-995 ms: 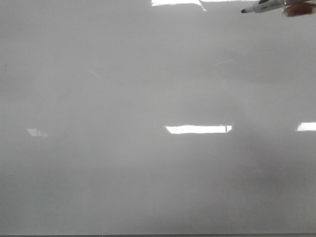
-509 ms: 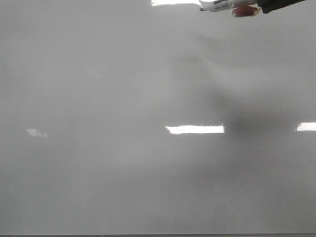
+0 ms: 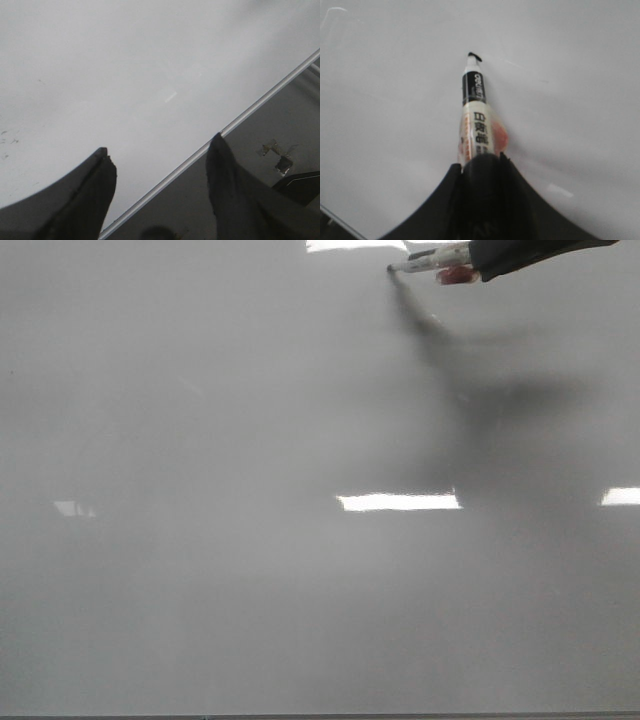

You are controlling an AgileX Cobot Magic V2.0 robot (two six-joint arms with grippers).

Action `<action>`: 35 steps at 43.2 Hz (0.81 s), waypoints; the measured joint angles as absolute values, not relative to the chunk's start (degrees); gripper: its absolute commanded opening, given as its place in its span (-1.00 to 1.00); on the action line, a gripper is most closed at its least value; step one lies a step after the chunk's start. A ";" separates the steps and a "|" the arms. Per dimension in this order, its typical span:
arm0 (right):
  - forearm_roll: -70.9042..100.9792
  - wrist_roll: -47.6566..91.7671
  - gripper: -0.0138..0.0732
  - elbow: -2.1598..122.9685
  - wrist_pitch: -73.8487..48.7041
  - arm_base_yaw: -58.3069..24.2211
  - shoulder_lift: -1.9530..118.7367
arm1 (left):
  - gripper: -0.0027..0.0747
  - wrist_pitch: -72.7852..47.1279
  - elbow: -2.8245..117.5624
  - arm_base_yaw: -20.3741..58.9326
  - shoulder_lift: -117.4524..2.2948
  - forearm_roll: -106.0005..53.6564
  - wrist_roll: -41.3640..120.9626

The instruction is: Write number 6 on whiteboard

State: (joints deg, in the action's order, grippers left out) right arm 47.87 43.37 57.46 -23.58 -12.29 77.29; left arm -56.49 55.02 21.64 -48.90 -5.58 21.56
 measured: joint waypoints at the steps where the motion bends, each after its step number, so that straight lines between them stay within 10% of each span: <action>1: 47.87 43.48 -0.83 57.59 -24.55 -12.41 77.76 | 0.10 -56.49 55.02 21.64 -48.90 -5.58 21.56; 35: 36.99 40.86 -0.81 55.70 -35.90 -17.57 72.71 | 0.10 -56.29 55.02 21.64 -48.90 -6.39 23.00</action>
State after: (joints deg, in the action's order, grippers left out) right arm 36.99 40.86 55.70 -35.90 -17.57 72.71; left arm -56.29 55.02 21.64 -48.90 -6.39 23.00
